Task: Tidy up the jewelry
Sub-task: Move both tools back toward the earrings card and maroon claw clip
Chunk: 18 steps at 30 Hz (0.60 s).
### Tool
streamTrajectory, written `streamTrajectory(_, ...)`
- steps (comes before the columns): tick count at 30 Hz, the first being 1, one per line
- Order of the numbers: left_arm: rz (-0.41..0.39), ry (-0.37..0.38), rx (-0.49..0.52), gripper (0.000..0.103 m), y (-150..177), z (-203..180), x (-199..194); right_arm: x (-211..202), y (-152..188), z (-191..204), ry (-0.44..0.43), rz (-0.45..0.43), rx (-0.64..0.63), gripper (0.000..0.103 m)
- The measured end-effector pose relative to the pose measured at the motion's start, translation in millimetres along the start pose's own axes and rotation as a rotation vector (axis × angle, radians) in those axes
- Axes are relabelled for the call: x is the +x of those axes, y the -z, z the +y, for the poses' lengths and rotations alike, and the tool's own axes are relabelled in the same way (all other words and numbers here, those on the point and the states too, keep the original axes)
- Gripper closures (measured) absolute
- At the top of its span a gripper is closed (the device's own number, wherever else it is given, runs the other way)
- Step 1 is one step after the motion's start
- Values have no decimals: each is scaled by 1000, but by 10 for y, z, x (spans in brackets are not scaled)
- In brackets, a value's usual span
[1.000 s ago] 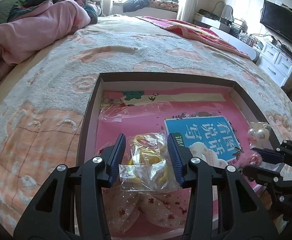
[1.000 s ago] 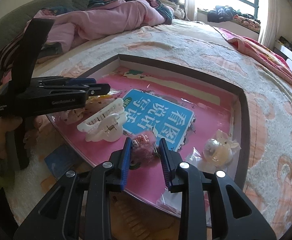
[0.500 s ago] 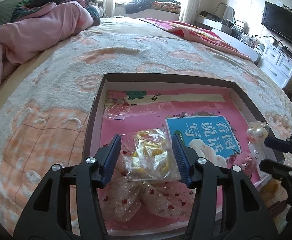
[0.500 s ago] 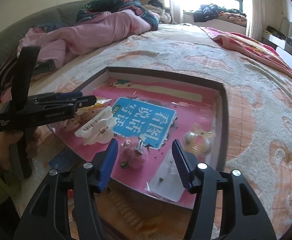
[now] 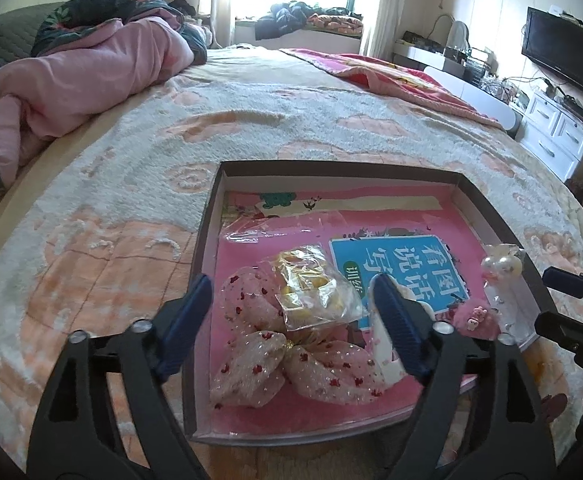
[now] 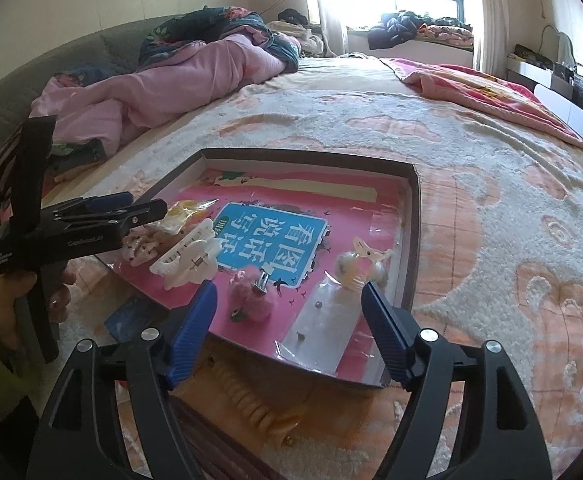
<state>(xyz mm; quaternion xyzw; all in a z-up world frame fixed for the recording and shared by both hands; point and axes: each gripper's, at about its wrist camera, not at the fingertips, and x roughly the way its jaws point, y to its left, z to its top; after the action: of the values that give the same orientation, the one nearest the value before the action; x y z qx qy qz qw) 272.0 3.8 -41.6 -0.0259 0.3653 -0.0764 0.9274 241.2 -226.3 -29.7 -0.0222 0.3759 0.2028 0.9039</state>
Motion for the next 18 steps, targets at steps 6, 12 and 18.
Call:
streamTrajectory(6, -20, -2, -12, 12, 8, -9, -117, -111, -3, 28, 2, -25, 6, 20)
streamTrajectory(12, -48, -3, -25, 12, 43, -37, -305, -231, 13, 54, 4, -51, 1, 18)
streamTrajectory(18, -86, -14, -20, 12, 122, -87, -510, -338, 63, 93, 6, -65, -6, 18)
